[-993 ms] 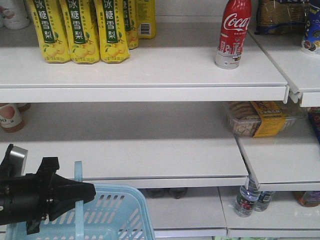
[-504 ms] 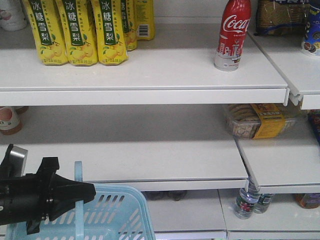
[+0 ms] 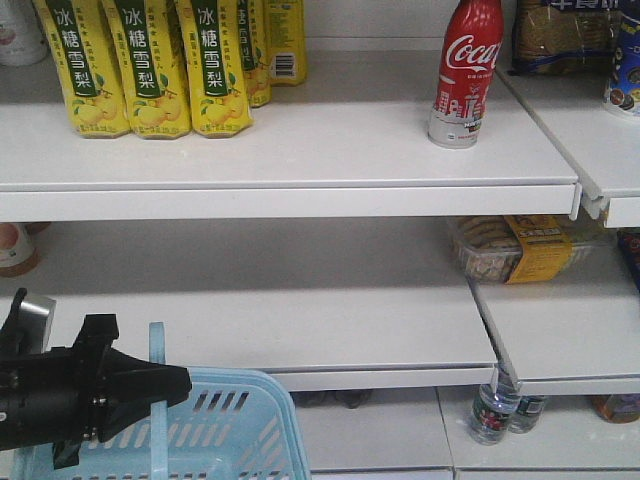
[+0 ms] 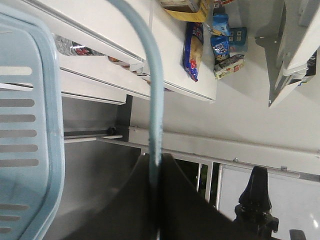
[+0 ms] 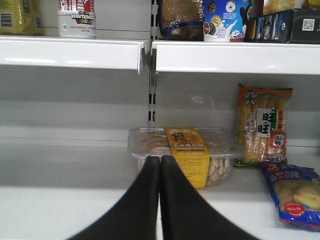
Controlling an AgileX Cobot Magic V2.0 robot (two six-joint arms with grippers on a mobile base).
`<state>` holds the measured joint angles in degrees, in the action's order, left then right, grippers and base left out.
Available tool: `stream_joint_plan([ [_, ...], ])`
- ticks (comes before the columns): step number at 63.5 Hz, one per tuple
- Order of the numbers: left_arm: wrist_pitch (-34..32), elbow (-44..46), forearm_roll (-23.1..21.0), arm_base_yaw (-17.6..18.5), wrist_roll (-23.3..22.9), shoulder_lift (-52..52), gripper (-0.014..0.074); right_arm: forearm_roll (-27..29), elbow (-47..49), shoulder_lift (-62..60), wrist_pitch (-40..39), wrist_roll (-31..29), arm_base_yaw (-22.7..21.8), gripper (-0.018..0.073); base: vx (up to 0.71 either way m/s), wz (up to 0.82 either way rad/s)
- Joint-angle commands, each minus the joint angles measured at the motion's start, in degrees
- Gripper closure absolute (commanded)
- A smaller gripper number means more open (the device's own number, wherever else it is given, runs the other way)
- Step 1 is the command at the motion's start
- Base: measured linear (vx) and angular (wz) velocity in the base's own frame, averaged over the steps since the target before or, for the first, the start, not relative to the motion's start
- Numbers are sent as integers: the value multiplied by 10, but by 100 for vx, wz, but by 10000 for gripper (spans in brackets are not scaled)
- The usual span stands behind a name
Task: Place coke in basket with both arms
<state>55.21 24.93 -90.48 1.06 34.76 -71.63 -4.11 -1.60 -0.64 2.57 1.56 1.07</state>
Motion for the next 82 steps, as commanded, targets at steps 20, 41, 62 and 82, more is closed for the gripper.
stream_joint_plan([
  [20,33,12,-43,1,2,13,603,-2,-5,-7,-42,-2,-3,569,2,0],
  [41,33,12,-43,1,2,13,603,-2,-5,-7,-41,-2,-3,569,2,0],
  [62,33,12,-43,1,2,13,603,-2,-5,-7,-41,-2,-3,569,2,0],
  [82,33,12,-43,1,2,13,603,-2,-5,-7,-41,-2,-3,569,2,0],
])
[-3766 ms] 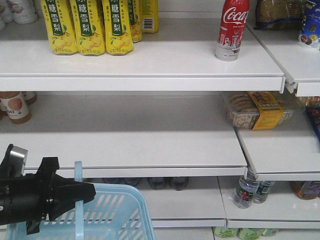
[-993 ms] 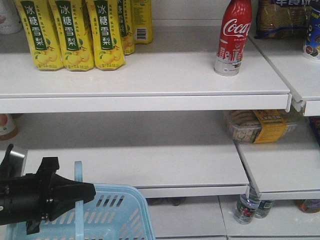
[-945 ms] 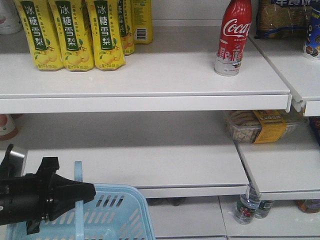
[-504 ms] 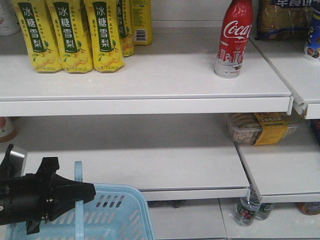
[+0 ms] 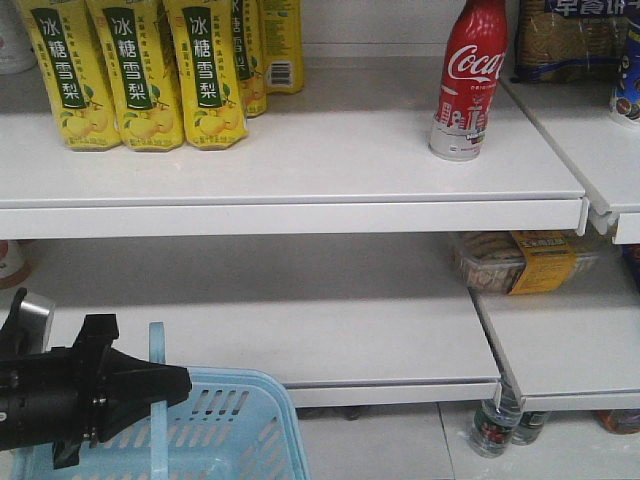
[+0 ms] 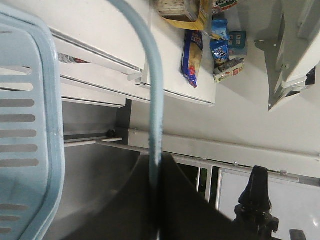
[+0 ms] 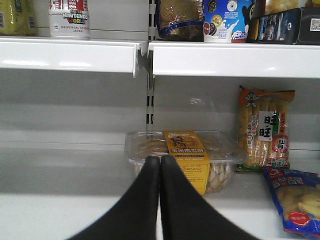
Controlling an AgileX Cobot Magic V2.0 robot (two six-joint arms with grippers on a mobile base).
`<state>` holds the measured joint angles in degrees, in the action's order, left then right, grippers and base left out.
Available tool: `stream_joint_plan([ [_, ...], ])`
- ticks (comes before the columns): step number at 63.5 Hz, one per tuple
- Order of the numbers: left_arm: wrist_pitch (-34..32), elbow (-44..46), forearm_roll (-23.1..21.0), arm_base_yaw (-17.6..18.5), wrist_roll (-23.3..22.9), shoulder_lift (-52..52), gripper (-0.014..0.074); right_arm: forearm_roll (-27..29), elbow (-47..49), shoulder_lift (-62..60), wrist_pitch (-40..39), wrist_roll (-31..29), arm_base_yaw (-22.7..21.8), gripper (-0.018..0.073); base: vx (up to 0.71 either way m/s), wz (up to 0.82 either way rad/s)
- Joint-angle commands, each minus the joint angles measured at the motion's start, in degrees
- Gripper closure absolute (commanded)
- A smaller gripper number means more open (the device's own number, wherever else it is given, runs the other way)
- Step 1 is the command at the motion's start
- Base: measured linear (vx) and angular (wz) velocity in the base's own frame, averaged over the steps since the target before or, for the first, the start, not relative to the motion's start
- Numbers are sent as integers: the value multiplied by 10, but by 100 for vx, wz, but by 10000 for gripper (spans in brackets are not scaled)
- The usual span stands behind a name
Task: Place coke in basket with both arms
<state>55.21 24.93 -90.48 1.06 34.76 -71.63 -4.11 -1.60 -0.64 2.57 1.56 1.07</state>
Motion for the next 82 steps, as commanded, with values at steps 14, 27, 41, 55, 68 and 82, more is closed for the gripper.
stream_joint_plan([
  [14,33,12,-43,1,2,13,603,-2,-5,-7,-41,-2,-3,569,2,-1],
  [27,33,12,-43,1,2,13,603,-2,-5,-7,-42,-2,-3,569,1,0],
  [41,33,12,-43,1,2,13,603,-2,-5,-7,-42,-2,-3,569,0,2],
  [55,33,12,-43,1,2,13,603,-2,-5,-7,-42,-2,-3,569,0,1],
  [68,33,12,-43,1,2,13,603,-2,-5,-7,-42,-2,-3,569,1,3],
  [82,33,12,-43,1,2,13,603,-2,-5,-7,-42,-2,-3,569,0,2],
])
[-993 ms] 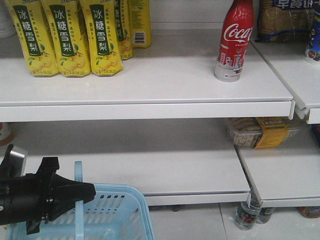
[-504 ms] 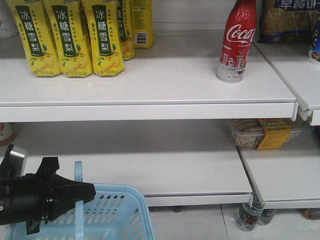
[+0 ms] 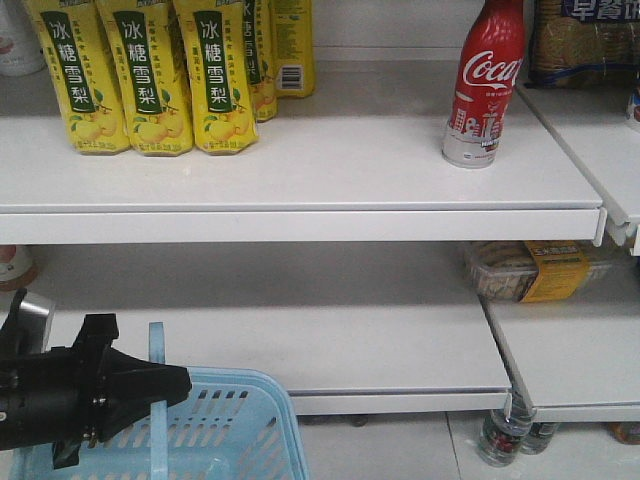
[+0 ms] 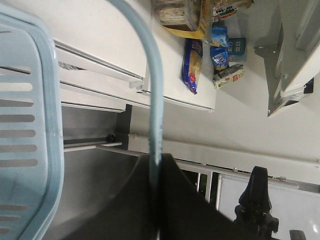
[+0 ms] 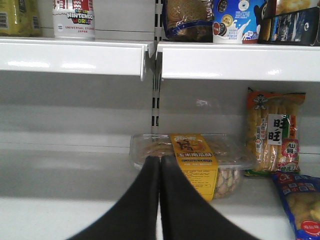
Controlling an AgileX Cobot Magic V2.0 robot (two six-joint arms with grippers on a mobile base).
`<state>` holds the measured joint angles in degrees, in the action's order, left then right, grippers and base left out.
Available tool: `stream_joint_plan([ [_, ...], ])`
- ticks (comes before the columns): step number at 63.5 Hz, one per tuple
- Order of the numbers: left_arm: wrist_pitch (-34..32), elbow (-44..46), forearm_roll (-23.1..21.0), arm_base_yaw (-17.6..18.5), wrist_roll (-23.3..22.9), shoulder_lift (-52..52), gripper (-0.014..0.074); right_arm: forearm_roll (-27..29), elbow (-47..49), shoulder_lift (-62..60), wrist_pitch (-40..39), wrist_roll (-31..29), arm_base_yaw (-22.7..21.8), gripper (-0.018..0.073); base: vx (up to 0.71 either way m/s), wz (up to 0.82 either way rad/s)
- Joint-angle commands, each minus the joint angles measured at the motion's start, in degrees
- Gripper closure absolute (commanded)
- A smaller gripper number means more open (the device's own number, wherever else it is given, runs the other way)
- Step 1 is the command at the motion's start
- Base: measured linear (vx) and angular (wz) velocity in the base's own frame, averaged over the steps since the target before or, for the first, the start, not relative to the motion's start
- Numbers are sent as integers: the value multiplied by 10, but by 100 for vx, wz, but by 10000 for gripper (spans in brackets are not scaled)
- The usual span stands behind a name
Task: Place coke in basket with both arms
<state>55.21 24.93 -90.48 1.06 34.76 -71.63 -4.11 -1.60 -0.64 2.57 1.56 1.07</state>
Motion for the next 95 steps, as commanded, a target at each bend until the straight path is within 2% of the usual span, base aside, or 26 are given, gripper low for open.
stream_joint_plan([
  [1,33,12,-43,1,2,13,603,-2,-5,-7,-42,-2,-3,569,0,0],
  [81,33,12,-43,1,2,13,603,-2,-5,-7,-46,-2,-3,569,0,0],
  [95,33,12,-43,1,2,13,603,1,-1,-7,-72,0,-3,569,0,0],
])
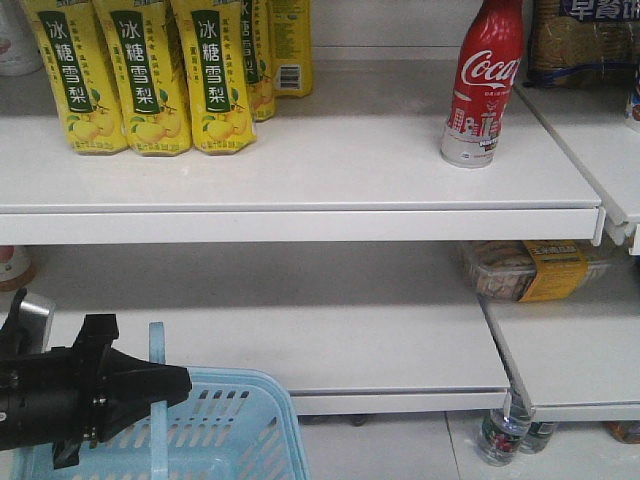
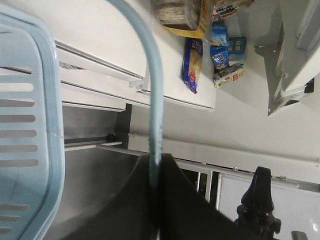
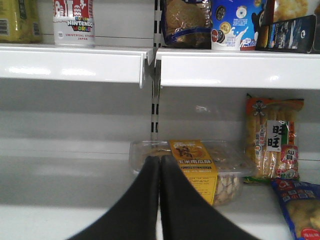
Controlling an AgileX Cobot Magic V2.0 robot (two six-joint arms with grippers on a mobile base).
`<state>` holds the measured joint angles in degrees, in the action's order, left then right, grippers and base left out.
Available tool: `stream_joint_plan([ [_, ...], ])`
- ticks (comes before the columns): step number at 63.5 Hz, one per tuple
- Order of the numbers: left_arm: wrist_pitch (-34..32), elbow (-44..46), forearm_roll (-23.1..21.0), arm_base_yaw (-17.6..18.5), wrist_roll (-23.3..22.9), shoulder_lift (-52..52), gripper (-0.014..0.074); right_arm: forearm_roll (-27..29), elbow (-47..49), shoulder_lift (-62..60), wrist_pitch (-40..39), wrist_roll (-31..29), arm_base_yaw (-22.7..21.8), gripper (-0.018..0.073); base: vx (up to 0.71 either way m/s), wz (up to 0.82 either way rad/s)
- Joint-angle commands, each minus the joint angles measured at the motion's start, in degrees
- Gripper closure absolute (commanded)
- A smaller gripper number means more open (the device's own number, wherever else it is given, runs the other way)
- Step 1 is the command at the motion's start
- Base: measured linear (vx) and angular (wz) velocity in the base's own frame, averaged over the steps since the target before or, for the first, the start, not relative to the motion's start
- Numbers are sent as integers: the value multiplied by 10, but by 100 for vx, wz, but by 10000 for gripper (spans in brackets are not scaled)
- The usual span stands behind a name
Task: Place coke in basket with both arms
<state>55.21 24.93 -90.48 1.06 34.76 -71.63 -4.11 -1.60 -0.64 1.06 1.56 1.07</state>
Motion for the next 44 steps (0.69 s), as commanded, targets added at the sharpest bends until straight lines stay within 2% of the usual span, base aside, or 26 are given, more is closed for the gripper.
stream_joint_plan([
  [1,33,12,-43,1,2,13,603,3,0,-7,-56,1,-3,569,0,0],
  [13,33,12,-43,1,2,13,603,2,59,2,-11,2,-3,569,0,0],
  [25,33,12,-43,1,2,13,603,2,132,71,44,2,-3,569,0,0],
  [44,33,12,-43,1,2,13,603,-4,219,217,41,-5,-3,569,0,0],
])
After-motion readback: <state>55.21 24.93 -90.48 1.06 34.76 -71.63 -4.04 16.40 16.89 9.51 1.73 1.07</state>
